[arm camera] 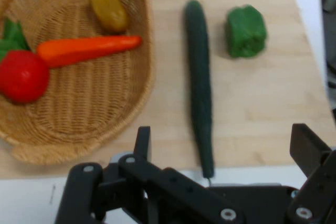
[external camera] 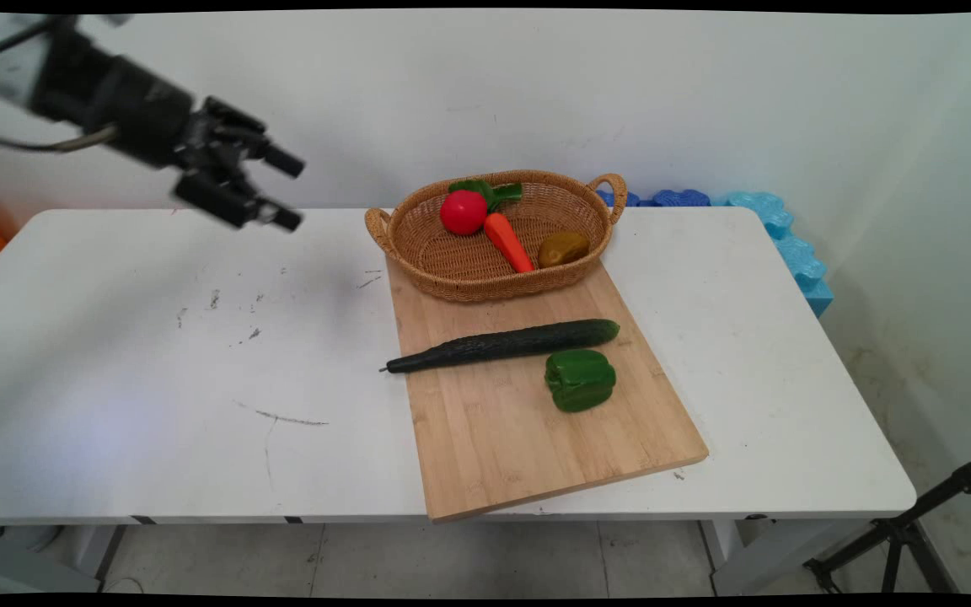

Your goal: Pick up the potato from the vegetable basket

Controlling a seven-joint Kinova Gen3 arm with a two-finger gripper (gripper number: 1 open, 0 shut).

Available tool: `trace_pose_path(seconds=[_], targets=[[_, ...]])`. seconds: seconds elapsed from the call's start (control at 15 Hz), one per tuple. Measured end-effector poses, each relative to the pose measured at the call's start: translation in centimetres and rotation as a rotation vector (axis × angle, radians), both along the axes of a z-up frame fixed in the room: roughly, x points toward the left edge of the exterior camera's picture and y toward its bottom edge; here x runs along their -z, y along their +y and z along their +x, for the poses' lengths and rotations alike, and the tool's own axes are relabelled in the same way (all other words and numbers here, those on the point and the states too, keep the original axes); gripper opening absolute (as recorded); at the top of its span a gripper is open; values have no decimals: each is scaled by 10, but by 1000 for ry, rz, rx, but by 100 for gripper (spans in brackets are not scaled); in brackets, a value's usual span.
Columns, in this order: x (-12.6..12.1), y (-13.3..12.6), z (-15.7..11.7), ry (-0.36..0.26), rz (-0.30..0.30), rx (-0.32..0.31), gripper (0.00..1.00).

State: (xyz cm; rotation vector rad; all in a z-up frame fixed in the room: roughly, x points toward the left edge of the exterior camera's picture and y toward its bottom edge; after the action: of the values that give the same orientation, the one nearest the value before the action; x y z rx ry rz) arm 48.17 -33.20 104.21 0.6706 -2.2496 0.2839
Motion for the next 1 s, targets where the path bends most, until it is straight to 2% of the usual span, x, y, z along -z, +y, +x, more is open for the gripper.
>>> trace_pose_path(seconds=[0.4,0.67,1.0], targets=[[2,-71,-68,-14,30,-136,100],[22,-126,-119,-22,63,-235,100],[59,-189,-174,-32,110,-325,100]])
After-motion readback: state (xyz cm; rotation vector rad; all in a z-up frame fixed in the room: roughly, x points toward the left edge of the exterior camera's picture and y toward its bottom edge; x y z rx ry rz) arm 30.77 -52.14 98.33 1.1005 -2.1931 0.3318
